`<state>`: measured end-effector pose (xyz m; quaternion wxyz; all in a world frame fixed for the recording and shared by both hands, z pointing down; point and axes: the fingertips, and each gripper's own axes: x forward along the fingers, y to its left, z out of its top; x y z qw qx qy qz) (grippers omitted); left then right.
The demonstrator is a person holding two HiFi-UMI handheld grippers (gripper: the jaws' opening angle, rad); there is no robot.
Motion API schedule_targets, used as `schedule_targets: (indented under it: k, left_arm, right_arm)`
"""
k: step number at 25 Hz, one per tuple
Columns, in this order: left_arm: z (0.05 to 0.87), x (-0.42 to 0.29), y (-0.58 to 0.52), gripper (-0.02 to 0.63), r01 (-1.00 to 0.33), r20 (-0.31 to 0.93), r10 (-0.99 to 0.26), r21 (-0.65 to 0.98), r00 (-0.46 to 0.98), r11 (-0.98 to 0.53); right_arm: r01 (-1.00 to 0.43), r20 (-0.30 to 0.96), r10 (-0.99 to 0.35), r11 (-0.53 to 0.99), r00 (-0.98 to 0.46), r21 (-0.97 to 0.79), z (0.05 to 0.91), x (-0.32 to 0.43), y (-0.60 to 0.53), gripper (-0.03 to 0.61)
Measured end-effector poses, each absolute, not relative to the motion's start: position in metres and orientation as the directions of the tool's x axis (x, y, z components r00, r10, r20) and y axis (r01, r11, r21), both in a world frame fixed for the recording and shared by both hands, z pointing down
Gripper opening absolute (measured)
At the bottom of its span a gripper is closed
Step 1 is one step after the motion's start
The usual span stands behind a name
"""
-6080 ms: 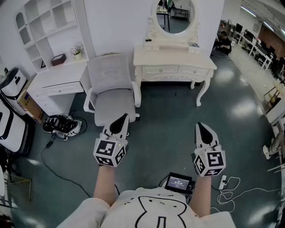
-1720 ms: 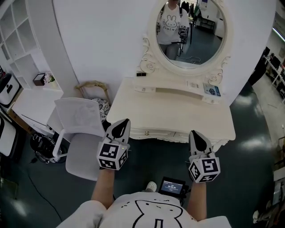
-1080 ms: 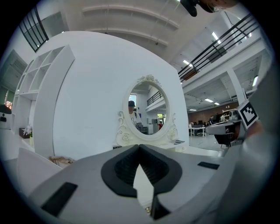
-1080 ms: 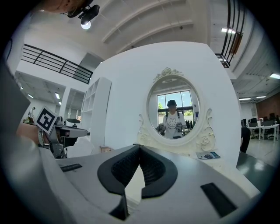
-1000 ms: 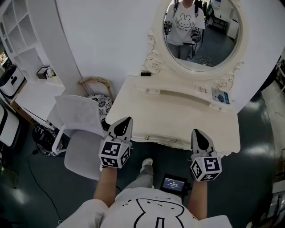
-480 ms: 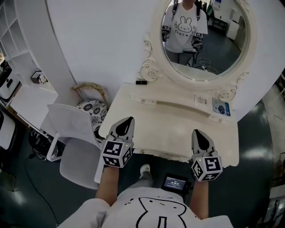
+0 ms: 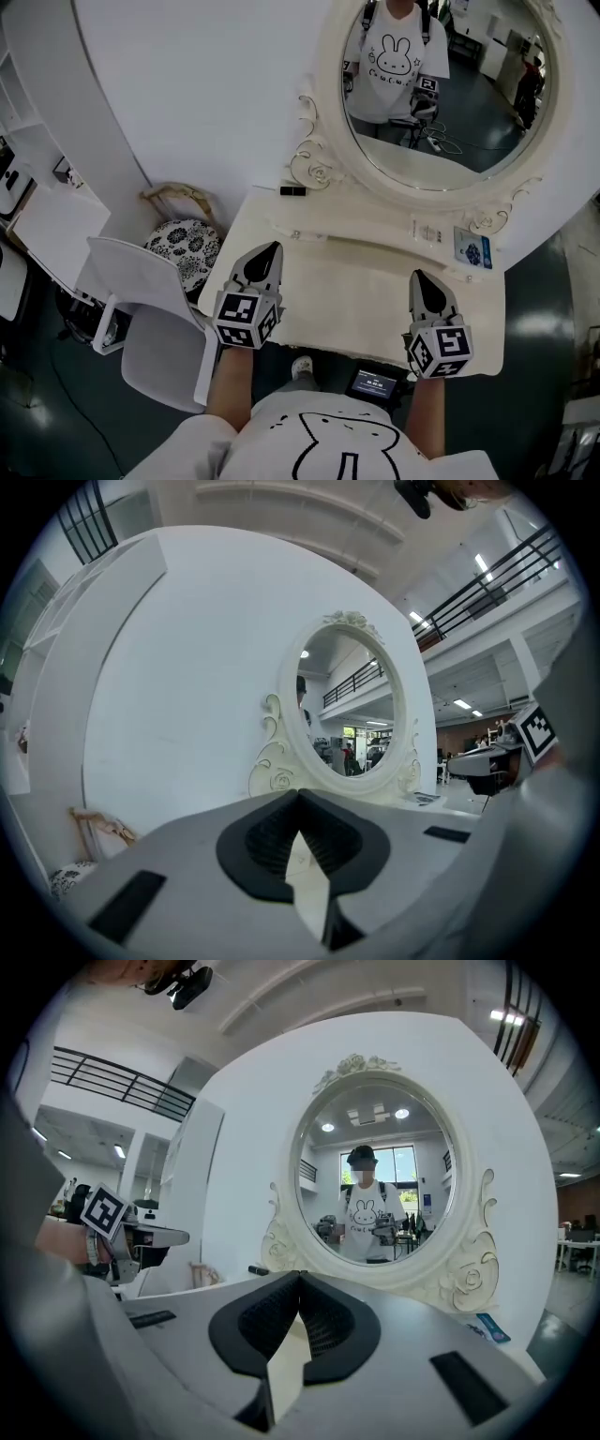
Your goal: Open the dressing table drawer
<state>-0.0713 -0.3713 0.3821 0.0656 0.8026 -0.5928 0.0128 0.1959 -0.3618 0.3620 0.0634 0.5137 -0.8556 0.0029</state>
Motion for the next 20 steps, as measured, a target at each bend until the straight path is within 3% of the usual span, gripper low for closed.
schedule_targets:
  k: [20]
  left_arm:
    - [0.419,-0.074,-0.457,0.003,-0.955,0.205,-0.933,0.089,0.296,-0.284]
  right_arm:
    - [-0.905,0.206,-0.885,0.426,-0.417,0.002,0.405,0.216,-0.446,0.020]
